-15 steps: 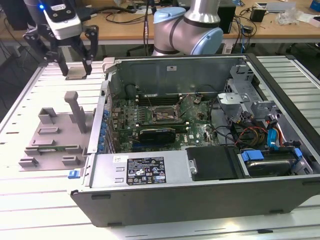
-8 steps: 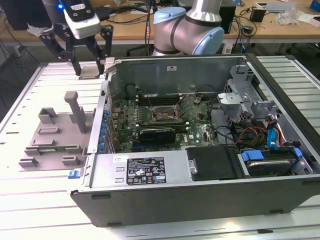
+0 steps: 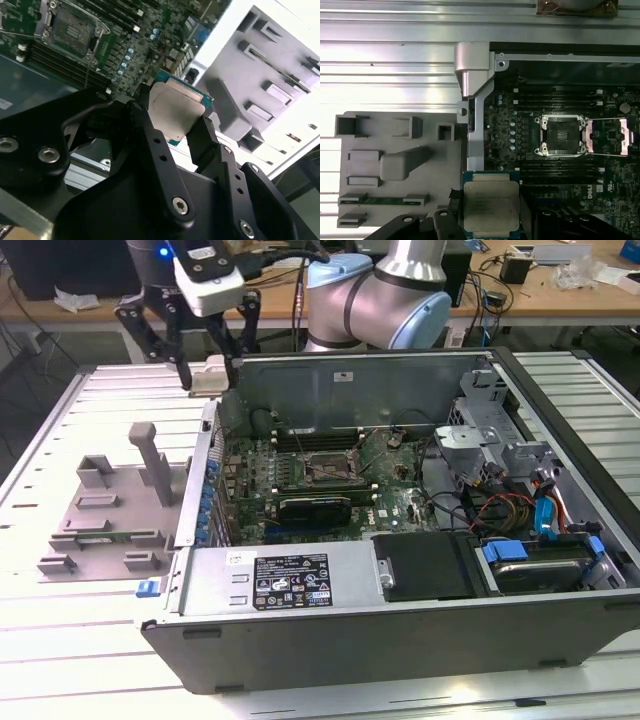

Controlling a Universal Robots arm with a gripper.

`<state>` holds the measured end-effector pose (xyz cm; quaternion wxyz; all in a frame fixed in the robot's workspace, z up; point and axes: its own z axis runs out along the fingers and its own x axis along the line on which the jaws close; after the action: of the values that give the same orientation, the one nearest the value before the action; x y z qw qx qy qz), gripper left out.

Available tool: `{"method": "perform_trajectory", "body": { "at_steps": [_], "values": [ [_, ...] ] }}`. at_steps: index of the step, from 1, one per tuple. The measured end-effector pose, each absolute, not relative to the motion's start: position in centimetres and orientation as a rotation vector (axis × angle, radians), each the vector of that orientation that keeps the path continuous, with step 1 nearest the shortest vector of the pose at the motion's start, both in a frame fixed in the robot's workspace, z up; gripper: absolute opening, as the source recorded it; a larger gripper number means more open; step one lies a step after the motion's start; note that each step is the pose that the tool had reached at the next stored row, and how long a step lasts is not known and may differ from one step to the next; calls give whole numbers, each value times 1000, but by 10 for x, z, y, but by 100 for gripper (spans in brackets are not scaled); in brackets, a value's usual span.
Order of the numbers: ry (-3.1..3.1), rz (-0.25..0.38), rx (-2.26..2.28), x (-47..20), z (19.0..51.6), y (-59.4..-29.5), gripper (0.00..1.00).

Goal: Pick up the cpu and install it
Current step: 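Pick up the cpu and move it towards the insertion slot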

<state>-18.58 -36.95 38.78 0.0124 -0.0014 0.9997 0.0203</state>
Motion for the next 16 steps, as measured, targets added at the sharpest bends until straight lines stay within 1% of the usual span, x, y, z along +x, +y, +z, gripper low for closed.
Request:
{"method": "perform_trajectory", "body": {
  "at_steps": [16],
  "values": [
    [3116, 63, -5, -144, 388, -370, 54]
  ]
}}
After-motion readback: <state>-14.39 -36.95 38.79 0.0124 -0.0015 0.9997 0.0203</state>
